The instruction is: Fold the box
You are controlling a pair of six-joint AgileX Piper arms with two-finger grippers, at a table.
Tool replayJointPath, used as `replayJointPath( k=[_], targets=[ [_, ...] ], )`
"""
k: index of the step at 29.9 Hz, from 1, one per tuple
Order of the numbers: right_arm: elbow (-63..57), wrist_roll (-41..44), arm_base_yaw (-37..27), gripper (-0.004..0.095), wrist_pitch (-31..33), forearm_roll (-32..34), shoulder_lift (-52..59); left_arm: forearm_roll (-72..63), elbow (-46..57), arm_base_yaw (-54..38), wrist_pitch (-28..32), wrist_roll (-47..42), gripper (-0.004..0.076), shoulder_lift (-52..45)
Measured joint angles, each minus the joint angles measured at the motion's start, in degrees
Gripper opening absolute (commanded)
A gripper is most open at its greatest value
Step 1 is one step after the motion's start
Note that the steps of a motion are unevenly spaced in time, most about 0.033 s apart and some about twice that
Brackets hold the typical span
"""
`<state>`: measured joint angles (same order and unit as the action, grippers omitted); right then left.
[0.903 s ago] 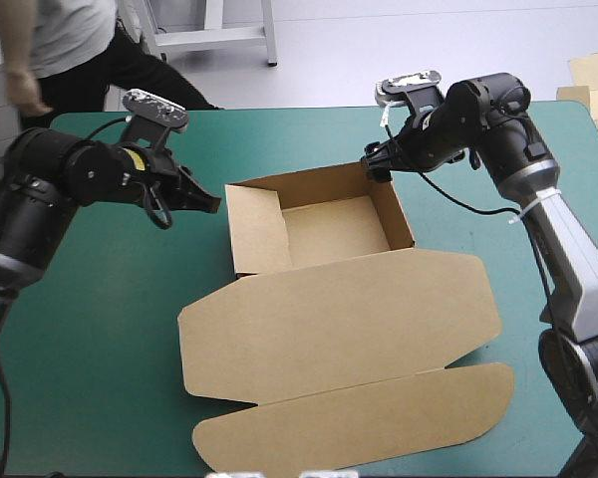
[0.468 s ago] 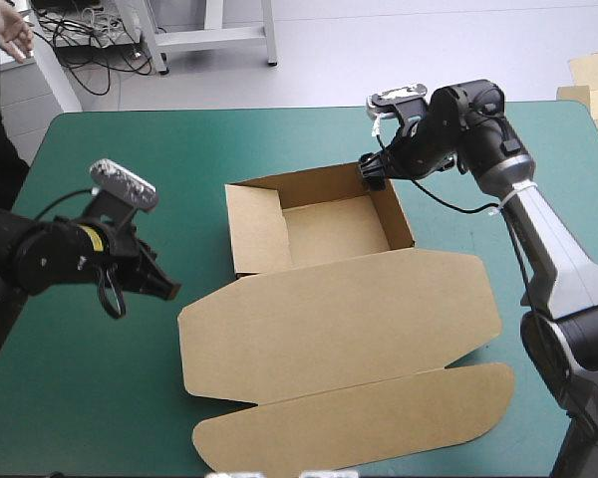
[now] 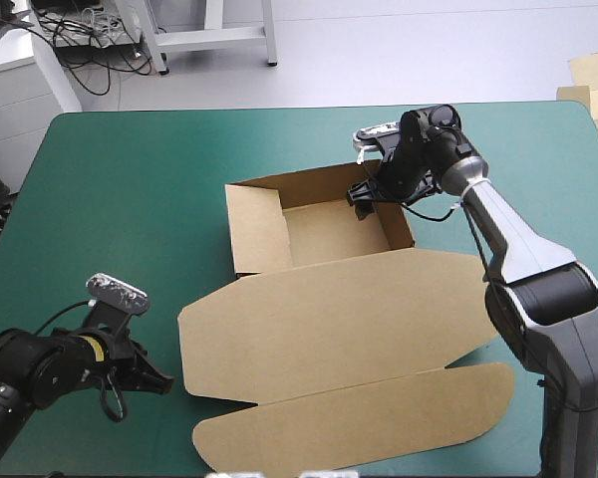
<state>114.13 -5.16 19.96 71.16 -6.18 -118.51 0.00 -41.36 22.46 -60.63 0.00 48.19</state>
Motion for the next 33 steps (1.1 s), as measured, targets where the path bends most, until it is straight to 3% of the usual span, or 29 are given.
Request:
replayJointPath(
  k=[3, 8, 9, 20, 24, 33],
  targets=[
    [0.0, -0.1, 0.0, 0.0584, -0.1, 0.0, -2.0, 0.0, 2.5, 0.0, 0.2, -0.5, -0.001, -2.9],
    [0.0, -0.1, 0.0, 0.0048, -0.2, 0.3, -3.3, 0.0, 3.0, 0.0, 1.0, -0.9, -0.001, -7.1],
    [0.0, -0.1, 0.0, -0.0018, -0.4, 0.6, -3.3, 0.0, 3.0, 0.0, 1.2, -0.9, -0.001, -7.6],
    [0.2, -0.1, 0.0, -0.002, -0.2, 0.8, -3.3, 0.0, 3.1, 0.0, 3.0, -0.9, -0.001, -9.3],
    [3.8, -0.1, -0.3, -0.002, 0.0, 3.7, -3.5, 0.0, 3.1, 0.0, 3.0, -0.9, -0.001, -9.3],
    [12.1, 0.1, -9.5, -0.002, 0.1, 8.7, -1.1, 0.0, 3.1, 0.0, 2.9, -0.9, -0.001, -9.3]
  ],
)
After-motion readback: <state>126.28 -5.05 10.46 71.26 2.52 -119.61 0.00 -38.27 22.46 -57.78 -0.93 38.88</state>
